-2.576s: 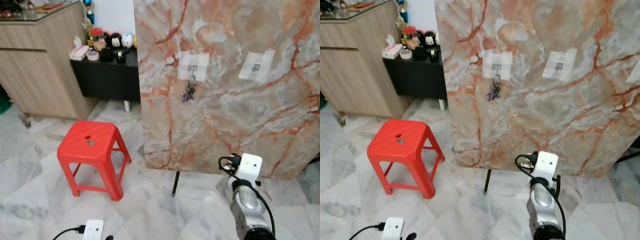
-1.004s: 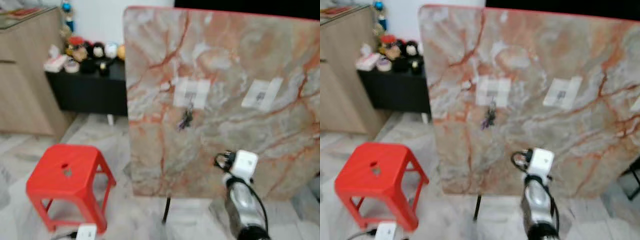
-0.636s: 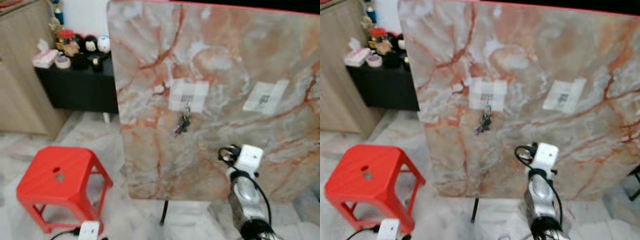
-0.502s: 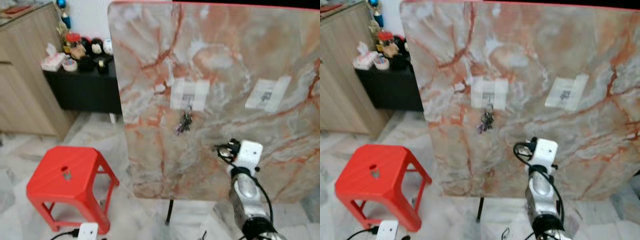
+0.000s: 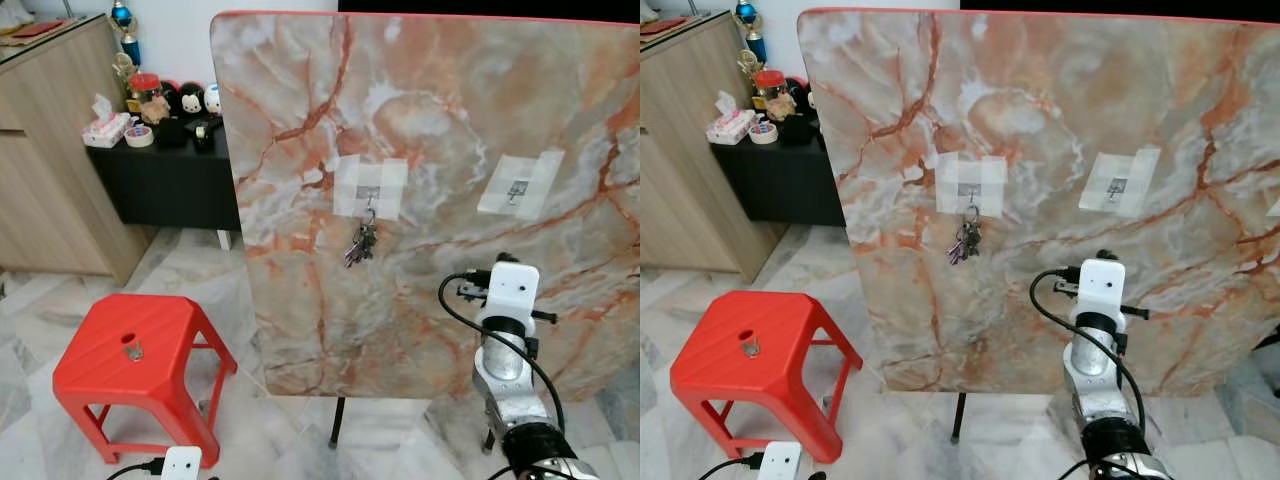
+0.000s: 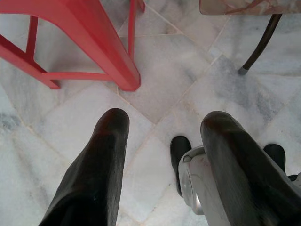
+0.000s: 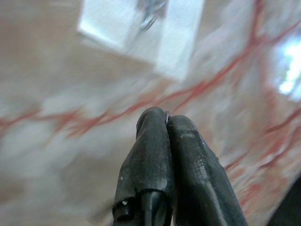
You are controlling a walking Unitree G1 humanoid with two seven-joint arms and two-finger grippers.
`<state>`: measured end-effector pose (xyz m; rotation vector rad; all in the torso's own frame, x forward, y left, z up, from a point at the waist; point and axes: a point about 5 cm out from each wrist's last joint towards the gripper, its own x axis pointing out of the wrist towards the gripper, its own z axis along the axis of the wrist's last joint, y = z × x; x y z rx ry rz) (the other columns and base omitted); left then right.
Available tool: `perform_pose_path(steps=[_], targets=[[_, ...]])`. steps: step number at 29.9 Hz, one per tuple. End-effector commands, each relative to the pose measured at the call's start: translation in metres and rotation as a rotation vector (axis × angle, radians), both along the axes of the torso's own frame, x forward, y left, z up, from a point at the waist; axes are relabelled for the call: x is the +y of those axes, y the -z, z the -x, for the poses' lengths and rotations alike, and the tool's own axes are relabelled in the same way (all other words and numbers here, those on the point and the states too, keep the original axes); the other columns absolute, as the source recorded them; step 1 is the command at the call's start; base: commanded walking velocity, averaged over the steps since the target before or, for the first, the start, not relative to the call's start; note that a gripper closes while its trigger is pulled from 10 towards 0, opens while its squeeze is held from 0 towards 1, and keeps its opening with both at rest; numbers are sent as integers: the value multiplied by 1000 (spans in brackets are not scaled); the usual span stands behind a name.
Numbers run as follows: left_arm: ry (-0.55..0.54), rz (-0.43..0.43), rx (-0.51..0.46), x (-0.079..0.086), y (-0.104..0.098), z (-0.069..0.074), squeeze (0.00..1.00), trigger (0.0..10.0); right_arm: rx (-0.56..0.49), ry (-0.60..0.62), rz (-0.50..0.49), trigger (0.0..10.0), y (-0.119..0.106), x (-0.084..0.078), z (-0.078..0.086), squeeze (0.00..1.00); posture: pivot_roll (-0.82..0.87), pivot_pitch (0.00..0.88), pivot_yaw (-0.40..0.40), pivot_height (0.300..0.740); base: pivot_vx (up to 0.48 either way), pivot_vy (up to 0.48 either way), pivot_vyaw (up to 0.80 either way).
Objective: Hang keys on a hook
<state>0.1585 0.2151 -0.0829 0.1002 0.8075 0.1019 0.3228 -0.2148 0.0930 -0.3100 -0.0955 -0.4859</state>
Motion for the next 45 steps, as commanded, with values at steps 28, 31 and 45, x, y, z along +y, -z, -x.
perform_pose_path(steps=[28,31,45], targets=[[-8,-8,1,1,0,0,0,10000,-116,-12,213,10000,-47,8,-26,0,25,0,-40,725,0,0,0],[-7,-9,-2,1,0,-1,0,10000,-105,-31,238,10000,-49,12,-30,0,25,0,-40,725,0,0,0],[-12,-7,-1,1,0,0,0,10000,-77,11,232,10000,-48,9,-33,0,30,0,-43,725,0,0,0]])
